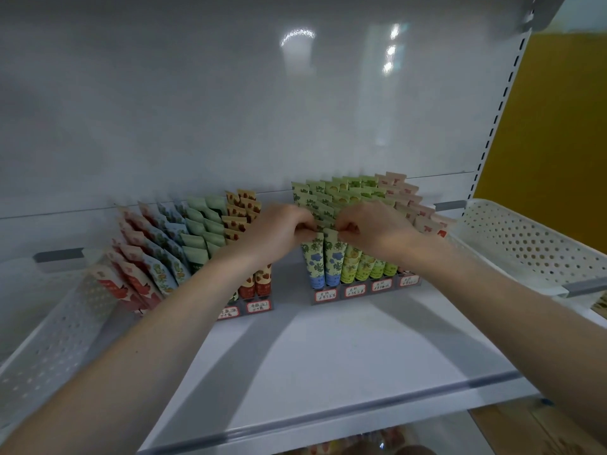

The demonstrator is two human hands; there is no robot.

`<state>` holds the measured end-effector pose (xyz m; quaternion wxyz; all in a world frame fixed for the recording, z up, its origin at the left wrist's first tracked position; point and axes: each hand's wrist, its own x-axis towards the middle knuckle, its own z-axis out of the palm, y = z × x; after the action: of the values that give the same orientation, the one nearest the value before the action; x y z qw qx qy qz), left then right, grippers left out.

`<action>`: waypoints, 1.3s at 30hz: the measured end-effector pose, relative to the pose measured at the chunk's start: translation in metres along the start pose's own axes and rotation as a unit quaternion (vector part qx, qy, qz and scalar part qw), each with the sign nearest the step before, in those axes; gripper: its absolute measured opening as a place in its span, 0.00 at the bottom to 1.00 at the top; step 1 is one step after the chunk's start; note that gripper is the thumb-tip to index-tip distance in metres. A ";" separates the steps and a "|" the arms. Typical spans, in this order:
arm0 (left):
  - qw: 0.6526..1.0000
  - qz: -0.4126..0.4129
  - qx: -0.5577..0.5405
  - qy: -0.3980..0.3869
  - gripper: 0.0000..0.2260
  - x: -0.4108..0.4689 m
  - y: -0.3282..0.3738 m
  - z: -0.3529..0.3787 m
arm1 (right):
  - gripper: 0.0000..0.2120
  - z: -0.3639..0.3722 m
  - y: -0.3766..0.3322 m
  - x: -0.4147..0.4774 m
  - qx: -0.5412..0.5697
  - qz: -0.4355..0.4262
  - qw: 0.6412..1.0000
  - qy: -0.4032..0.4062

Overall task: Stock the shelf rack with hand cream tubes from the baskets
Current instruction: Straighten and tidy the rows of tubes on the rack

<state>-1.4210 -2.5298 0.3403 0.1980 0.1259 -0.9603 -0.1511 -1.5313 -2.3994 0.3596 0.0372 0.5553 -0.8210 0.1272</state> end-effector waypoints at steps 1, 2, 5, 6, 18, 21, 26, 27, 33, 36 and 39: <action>1.000 -0.003 0.002 -0.002 0.07 0.000 0.000 0.000 | 0.10 0.000 0.000 0.000 0.001 0.001 1.000 0.000; 1.000 -0.006 0.004 -0.003 0.07 0.001 0.001 0.000 | 0.10 0.000 0.001 0.000 0.004 0.002 1.000 -0.001; 1.000 -0.009 0.016 -0.004 0.07 0.004 0.004 0.002 | 0.10 0.000 0.001 0.000 0.002 0.006 1.000 -0.001; 1.000 -0.008 0.022 -0.003 0.07 0.005 0.005 0.003 | 0.10 0.000 0.001 0.000 -0.001 0.006 1.000 -0.001; 1.000 -0.012 0.004 -0.004 0.06 0.006 0.004 0.004 | 0.10 0.002 0.001 0.001 -0.002 0.010 1.000 0.000; 1.000 -0.009 -0.009 -0.010 0.07 0.007 0.001 0.005 | 0.10 0.001 0.000 0.001 0.002 0.011 1.000 0.001; 1.000 0.003 -0.017 -0.014 0.07 0.010 0.002 0.005 | 0.10 0.002 0.000 0.003 0.000 0.012 1.000 -0.002; 1.000 0.005 -0.017 -0.011 0.07 0.010 0.002 0.005 | 0.10 0.002 0.000 0.003 0.000 0.012 1.000 -0.001; 1.000 0.021 -0.004 -0.003 0.08 0.005 0.002 0.005 | 0.09 0.002 0.001 0.002 0.004 0.009 1.000 0.006; 1.000 0.025 0.000 -0.002 0.09 0.000 0.000 0.002 | 0.10 0.001 0.001 0.002 0.005 0.004 1.000 0.008; 1.000 0.025 0.003 -0.003 0.09 -0.002 -0.002 0.000 | 0.10 0.001 0.000 0.002 0.001 0.000 1.000 0.006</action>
<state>-1.4191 -2.5309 0.3387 0.1981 0.1021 -0.9643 -0.1432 -1.5325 -2.4016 0.3595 0.0419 0.5542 -0.8209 0.1312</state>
